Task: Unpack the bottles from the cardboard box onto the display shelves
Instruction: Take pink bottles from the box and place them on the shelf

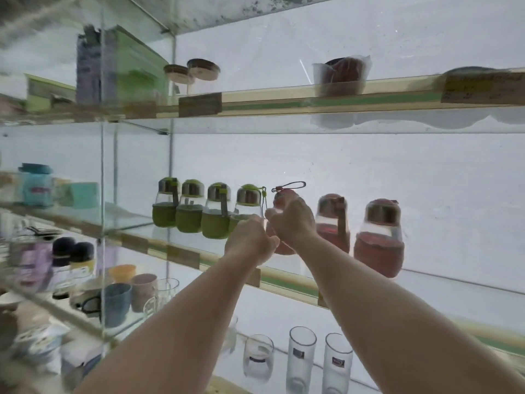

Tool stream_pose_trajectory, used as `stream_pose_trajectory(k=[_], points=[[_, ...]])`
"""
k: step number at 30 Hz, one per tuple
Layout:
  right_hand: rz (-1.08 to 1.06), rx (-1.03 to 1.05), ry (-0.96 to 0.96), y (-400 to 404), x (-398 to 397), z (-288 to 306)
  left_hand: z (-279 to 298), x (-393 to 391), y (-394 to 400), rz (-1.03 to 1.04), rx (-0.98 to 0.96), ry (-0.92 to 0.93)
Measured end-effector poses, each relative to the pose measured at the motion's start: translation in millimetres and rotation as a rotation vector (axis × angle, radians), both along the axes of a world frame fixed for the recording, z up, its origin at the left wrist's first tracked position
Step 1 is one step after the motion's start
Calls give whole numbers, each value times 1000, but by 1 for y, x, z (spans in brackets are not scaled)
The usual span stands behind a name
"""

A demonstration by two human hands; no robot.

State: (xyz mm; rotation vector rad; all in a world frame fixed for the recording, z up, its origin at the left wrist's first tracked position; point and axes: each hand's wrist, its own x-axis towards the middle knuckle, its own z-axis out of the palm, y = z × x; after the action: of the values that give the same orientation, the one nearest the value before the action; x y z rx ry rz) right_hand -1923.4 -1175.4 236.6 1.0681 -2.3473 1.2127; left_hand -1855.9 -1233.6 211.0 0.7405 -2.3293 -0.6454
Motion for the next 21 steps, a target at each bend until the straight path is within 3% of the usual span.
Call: stream_pose_trajectory(k=[12, 21], points=[[283, 140, -139, -78, 97, -68, -48, 132, -66, 330, 99, -104], [420, 209, -234, -110, 151, -112, -87, 202, -88, 440, 185, -192]])
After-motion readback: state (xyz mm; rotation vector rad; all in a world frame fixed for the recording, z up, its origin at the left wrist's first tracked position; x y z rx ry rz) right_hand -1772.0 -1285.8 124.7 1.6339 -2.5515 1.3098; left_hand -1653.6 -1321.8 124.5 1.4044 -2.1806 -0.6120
